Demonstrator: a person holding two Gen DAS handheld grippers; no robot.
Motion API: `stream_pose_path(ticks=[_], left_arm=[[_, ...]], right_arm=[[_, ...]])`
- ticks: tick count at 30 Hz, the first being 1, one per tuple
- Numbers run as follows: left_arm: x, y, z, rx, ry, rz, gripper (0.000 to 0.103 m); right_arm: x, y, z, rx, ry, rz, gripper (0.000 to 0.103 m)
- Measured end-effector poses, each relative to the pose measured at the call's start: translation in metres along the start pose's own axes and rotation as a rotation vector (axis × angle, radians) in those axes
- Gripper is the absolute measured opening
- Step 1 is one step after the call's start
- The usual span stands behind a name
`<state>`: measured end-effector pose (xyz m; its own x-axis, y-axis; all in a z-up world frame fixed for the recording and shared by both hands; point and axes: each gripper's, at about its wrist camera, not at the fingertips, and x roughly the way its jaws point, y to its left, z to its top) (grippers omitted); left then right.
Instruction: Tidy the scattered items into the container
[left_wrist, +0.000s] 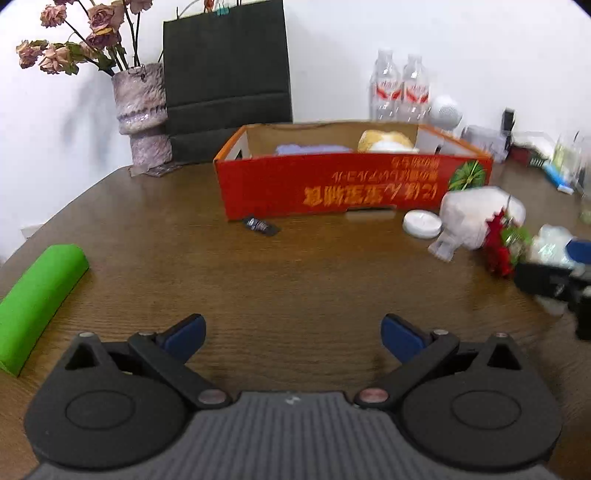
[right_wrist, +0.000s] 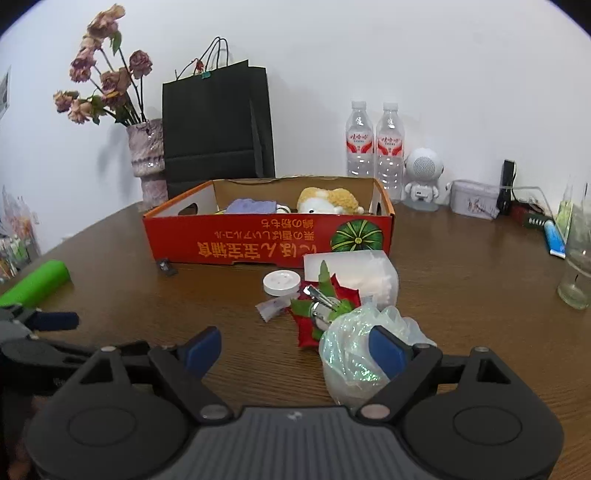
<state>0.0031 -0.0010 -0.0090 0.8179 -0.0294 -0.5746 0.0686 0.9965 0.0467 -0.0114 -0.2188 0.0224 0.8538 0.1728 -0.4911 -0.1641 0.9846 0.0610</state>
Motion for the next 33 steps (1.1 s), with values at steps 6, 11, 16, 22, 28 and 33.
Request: stream_pose_path(ticks=[6,11,16,22,28,33], left_arm=[[0.001,-0.001,0.000,0.000,0.000,-0.026,0.103],[0.002,-0.006,-0.001,0.024,0.015,-0.030,0.103],[0.004,-0.006,0.000,0.025,0.026,-0.031,0.103],[0.007,-0.004,0.000,0.004,0.040,-0.031,0.103],[0.007,-0.002,0.000,-0.017,0.044,-0.035,0.103],[0.005,-0.005,0.000,-0.002,0.035,-0.047,0.103]], right_arm=[[0.004,0.016,-0.011,-0.091,-0.037,-0.059,0.089],[-0.001,0.014,-0.010,-0.080,-0.072,-0.053,0.089],[0.004,0.006,-0.009,-0.033,-0.039,-0.069,0.090],[0.006,0.005,-0.010,-0.024,-0.037,-0.086,0.095],[0.007,0.002,-0.010,-0.005,-0.030,-0.085,0.095],[0.007,-0.006,-0.010,0.036,-0.027,-0.116,0.095]])
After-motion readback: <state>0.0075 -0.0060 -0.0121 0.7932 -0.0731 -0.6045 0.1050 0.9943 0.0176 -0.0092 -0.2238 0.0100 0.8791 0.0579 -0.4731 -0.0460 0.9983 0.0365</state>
